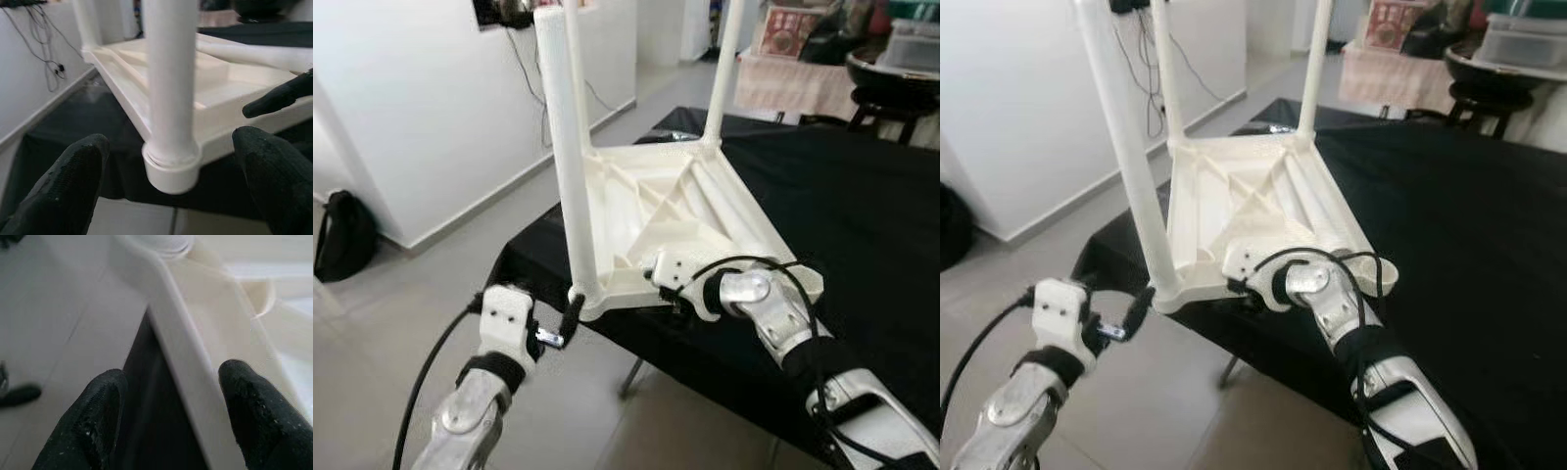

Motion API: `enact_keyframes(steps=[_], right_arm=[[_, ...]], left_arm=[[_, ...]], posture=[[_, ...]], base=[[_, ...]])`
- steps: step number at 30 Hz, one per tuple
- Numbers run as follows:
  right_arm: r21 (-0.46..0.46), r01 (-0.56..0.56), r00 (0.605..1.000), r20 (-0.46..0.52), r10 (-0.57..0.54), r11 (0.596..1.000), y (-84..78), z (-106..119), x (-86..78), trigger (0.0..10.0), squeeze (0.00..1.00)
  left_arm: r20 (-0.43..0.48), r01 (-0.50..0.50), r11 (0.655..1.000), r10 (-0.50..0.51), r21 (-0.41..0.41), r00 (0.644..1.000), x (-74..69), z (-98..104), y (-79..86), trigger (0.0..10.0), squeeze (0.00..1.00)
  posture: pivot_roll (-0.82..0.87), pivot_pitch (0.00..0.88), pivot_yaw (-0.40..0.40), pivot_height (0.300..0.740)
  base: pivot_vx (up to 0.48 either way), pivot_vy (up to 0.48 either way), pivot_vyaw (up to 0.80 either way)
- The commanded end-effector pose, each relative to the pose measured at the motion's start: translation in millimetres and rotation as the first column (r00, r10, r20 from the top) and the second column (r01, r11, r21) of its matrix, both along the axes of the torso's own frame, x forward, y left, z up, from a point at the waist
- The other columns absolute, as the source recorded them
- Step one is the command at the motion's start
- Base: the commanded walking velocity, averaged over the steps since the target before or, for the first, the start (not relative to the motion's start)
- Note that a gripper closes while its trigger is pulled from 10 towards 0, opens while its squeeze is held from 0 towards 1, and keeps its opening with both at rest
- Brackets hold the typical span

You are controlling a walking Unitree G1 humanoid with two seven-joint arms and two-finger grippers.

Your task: Building children table

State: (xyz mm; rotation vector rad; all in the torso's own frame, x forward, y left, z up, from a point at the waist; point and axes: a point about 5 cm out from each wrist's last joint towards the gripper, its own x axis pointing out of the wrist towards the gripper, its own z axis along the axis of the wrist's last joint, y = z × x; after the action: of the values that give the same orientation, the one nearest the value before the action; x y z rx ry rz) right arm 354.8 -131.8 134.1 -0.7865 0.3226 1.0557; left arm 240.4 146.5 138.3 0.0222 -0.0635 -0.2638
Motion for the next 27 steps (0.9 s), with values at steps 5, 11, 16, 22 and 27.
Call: enact_keyframes(steps=[5,11,16,22,27], right_arm=[[-0.150,-0.048,0.999,-0.001,0.048,0.987,-0.5,2.4,4.2,10.0,0.00],[-0.292,-0.024,1.000,0.005,0.027,0.956,-8.7,2.5,13.0,10.0,0.00],[-0.310,0.053,0.999,0.029,-0.046,0.949,-6.7,6.9,21.7,10.0,0.00],[-0.350,0.087,0.996,0.009,-0.090,0.933,-0.8,4.8,24.9,10.0,0.00],[-0.401,0.044,0.998,-0.026,-0.060,0.915,8.9,8.9,27.5,0.0,0.00]], left_arm=[[-0.041,0.019,1.000,-0.019,-0.007,0.999,-1.8,-9.6,-6.4,10.0,0.00],[-0.057,0.036,0.999,-0.037,-0.015,0.998,-3.8,-14.3,-15.4,10.0,0.00],[-0.062,0.045,0.999,-0.046,-0.018,0.997,-6.4,-16.0,-19.0,10.0,0.00],[-0.066,0.049,0.999,-0.050,-0.022,0.997,-7.4,-17.2,-21.7,10.0,0.00],[-0.064,0.043,0.999,-0.044,-0.028,0.997,-7.5,-17.1,-24.1,10.0,0.00]], posture=[[-0.01,0.000,-0.032,0.740],[-0.01,0.000,-0.042,0.740],[-0.01,0.000,-0.049,0.740],[-0.01,0.000,-0.057,0.740],[-0.01,0.000,-0.074,0.740]], base=[[0.000,0.000,0.00],[0.000,0.000,0.00],[0.000,0.000,0.00],[0.000,0.000,0.00],[0.000,0.000,0.00]])
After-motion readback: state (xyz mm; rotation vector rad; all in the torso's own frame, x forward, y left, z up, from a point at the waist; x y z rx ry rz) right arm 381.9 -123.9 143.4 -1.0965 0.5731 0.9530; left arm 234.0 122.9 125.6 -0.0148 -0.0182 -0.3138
